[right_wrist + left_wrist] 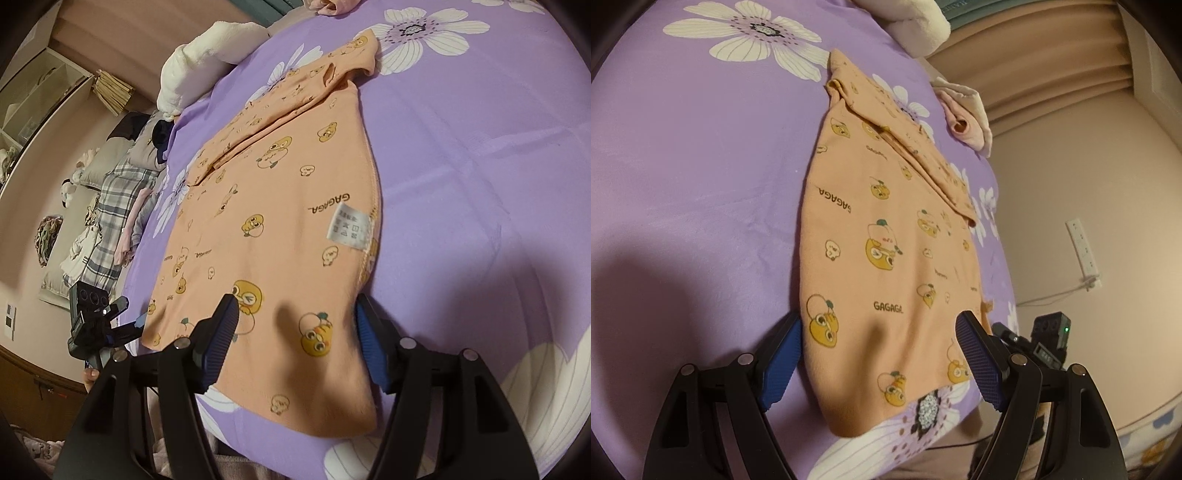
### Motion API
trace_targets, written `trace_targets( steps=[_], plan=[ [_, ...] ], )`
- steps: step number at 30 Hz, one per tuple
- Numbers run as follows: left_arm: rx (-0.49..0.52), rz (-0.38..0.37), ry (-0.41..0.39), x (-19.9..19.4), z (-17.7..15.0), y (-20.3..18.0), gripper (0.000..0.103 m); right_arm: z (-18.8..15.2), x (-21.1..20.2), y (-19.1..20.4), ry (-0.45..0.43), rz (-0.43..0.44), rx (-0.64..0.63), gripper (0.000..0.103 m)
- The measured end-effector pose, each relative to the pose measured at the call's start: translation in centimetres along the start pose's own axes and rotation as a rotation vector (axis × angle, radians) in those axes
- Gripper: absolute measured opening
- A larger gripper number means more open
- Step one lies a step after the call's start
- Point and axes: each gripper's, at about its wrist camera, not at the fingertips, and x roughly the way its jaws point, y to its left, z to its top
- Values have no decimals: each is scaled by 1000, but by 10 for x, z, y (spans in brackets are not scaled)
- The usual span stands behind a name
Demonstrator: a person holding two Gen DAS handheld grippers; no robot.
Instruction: Fold small clothes
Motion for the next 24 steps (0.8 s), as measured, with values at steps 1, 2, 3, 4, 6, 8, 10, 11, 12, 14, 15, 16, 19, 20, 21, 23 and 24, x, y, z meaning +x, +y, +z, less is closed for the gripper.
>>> trace_targets(
  steps=[1,2,3,4,6,8,10,11,12,14,15,16,19,20,21,23,24],
  plan=[
    [-1,-3,-2,1,1,0,80,0,0,0,-2,1,1,64],
    [-3,-3,-3,1,2,-1,80,2,1,-1,-4,3,5,64],
    [-5,-5,-5,2,3,-1,80,2,1,-1,-6,5,9,64],
    [-5,-7,-4,2,4,-1,80,3,1,-1,-7,5,13,64],
    [-5,-7,-1,2,4,-1,80,5,2,0,-8,8,16,64],
    [-10,-15,0,-1,3,0,80,6,2,-1,-6,8,12,64],
    [-30,-32,-7,-7,4,6,80,5,1,-1,-4,12,11,64],
    [-39,-40,-11,-10,4,8,80,5,0,-2,-4,15,14,64],
    [-48,-48,-18,-13,4,10,80,4,0,-3,-3,18,18,64],
    [-62,-68,-25,-18,4,14,80,2,-3,-4,-4,24,18,64],
    [-67,-73,-29,-20,4,16,80,0,-4,-5,-3,28,16,64],
    [-73,-81,-31,-21,4,18,80,-1,-5,-6,-3,31,14,64],
    [-78,-78,-38,-20,6,18,80,-4,-7,-8,-7,40,13,62],
    [-76,-81,-36,-19,7,17,80,-4,-7,-10,-7,46,19,62],
    [-73,-83,-31,-17,7,17,80,-4,-7,-10,-7,51,25,62],
    [-62,-93,-19,-11,10,15,80,-2,-6,-11,-6,53,25,62],
    [-54,-98,-13,-7,13,13,80,-1,-5,-11,-6,54,22,62]
  ],
)
